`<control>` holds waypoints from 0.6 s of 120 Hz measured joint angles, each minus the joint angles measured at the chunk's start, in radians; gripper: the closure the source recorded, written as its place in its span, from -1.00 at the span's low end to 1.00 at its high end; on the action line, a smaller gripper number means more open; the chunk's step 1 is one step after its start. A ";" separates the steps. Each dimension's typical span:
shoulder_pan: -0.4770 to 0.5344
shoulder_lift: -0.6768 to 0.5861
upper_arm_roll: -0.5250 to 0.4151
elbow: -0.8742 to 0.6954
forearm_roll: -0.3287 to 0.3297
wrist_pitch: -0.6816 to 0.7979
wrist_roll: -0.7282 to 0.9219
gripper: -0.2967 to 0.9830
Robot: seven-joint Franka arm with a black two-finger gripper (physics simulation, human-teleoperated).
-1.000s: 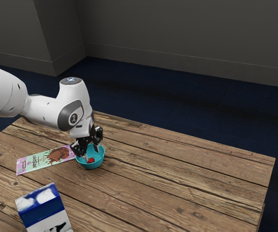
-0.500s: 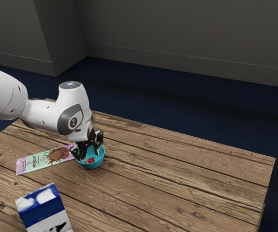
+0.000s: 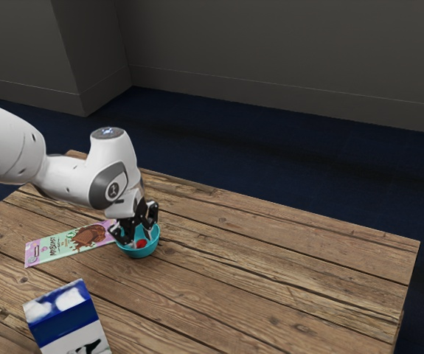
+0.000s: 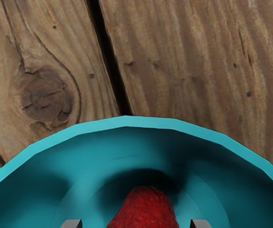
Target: Take strawberry from the bowl
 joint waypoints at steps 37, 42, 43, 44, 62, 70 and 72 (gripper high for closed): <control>0.000 0.018 0.000 0.002 -0.013 0.020 0.007 0.23; 0.001 0.018 0.000 0.002 -0.018 0.023 0.008 0.28; 0.001 0.018 0.000 0.002 -0.019 0.024 0.008 0.29; 0.001 0.018 0.000 0.002 -0.020 0.025 0.008 0.30; 0.001 0.018 0.000 0.002 -0.035 0.044 0.013 0.47; 0.002 0.015 0.000 0.001 -0.039 0.051 0.016 0.52; 0.002 0.014 0.000 0.001 -0.039 0.052 0.017 0.53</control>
